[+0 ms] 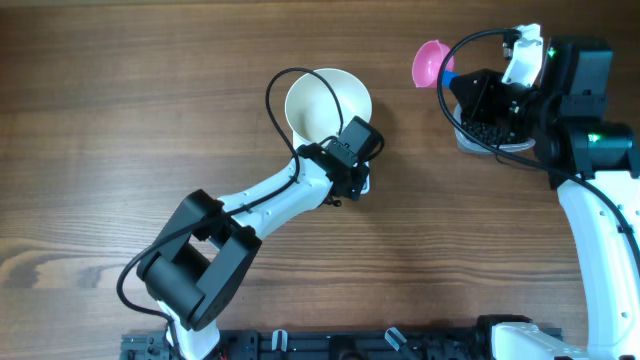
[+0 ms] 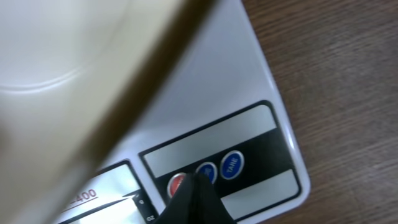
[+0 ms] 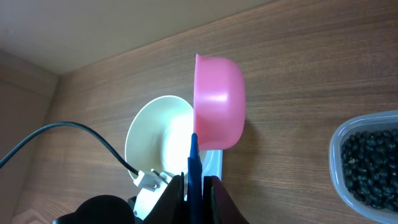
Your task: Scoop item into bowl and weigh 150g on scale
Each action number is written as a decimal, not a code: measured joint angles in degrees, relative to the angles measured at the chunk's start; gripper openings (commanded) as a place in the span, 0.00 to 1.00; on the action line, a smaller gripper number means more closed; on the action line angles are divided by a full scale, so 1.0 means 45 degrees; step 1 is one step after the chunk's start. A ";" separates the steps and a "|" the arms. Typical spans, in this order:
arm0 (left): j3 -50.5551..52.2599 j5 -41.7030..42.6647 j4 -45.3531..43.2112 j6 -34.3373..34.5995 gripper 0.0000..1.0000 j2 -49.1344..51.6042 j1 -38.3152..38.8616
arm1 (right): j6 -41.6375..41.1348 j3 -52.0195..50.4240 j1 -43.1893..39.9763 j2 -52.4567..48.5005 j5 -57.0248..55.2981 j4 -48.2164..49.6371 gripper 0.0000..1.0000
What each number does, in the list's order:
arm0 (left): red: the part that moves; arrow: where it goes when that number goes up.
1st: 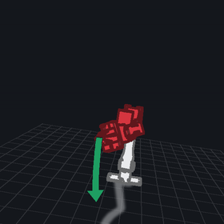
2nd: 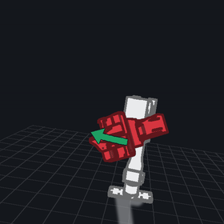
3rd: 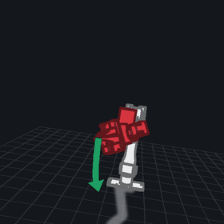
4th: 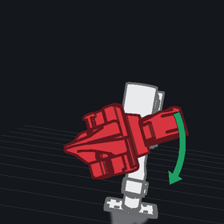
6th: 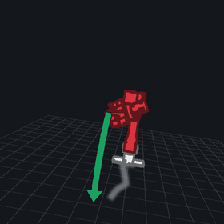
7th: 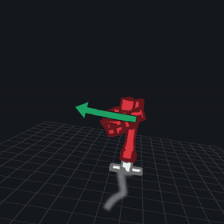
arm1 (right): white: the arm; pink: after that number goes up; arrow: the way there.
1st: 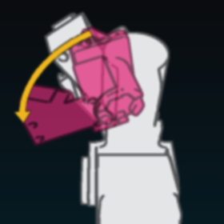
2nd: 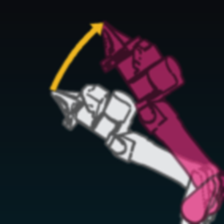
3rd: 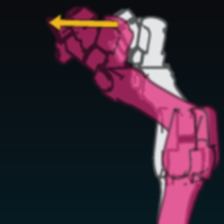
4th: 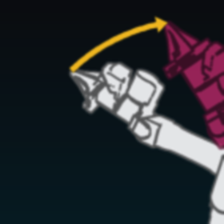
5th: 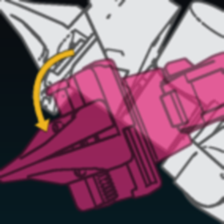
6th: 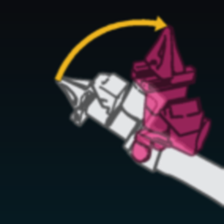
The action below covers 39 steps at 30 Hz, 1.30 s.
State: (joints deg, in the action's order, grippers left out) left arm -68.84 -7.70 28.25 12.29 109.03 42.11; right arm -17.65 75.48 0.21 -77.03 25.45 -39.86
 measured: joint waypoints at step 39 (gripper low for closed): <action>-0.0049 0.0393 0.0087 0.1117 0.04 0.0194 -0.0529 | 0.0000 0.0000 0.0000 0.0000 -0.0005 -0.0102 0.04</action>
State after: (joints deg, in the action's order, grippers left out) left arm -69.06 -5.93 28.64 17.32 109.91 39.72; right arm -17.65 75.48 0.21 -77.03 25.43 -40.32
